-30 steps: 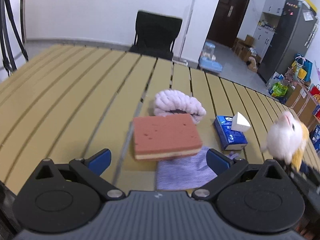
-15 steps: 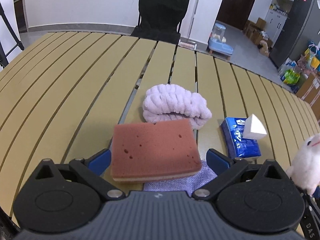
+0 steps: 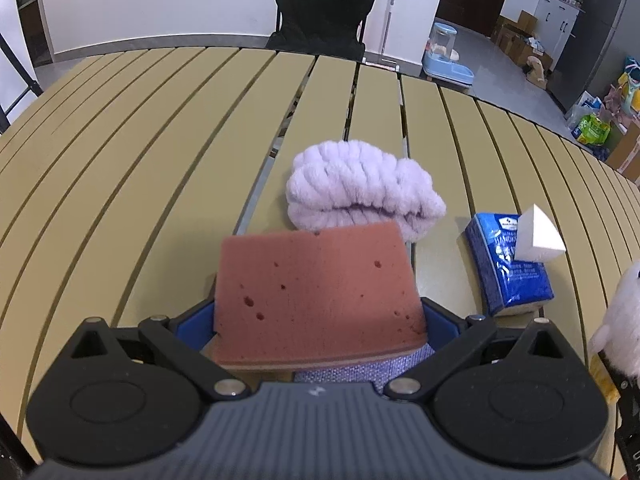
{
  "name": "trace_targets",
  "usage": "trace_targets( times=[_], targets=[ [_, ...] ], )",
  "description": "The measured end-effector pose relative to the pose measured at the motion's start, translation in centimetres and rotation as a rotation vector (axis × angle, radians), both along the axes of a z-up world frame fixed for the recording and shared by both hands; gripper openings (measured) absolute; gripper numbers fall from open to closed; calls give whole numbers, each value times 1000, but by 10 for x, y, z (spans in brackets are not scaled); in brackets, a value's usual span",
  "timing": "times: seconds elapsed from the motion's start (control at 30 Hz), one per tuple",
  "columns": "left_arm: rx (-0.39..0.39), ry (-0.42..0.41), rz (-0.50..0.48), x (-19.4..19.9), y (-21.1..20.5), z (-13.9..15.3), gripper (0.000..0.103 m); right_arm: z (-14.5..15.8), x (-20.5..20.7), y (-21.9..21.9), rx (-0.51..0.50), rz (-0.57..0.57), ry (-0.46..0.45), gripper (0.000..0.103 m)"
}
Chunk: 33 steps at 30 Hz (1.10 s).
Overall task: Collect trash
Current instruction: 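Grasp the pink rectangular sponge with the left tool while right tool holds the sheep, then carry the pink sponge and plush sheep with both tools over the black bin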
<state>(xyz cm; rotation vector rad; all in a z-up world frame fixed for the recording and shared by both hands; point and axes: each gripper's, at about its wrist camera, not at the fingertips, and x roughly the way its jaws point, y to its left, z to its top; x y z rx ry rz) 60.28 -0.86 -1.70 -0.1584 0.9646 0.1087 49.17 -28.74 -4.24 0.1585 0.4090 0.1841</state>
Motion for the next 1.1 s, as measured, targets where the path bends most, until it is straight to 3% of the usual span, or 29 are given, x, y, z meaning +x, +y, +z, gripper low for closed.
trace_targets(
  times=[0.5,1.1],
  targets=[
    [30,-100,-21,-39,4,25,98,14,-12,10,-24,4,-16,49],
    [-4,-201,-89,-155,11,59,98,33,-108,18,-22,-14,-39,49]
  ],
)
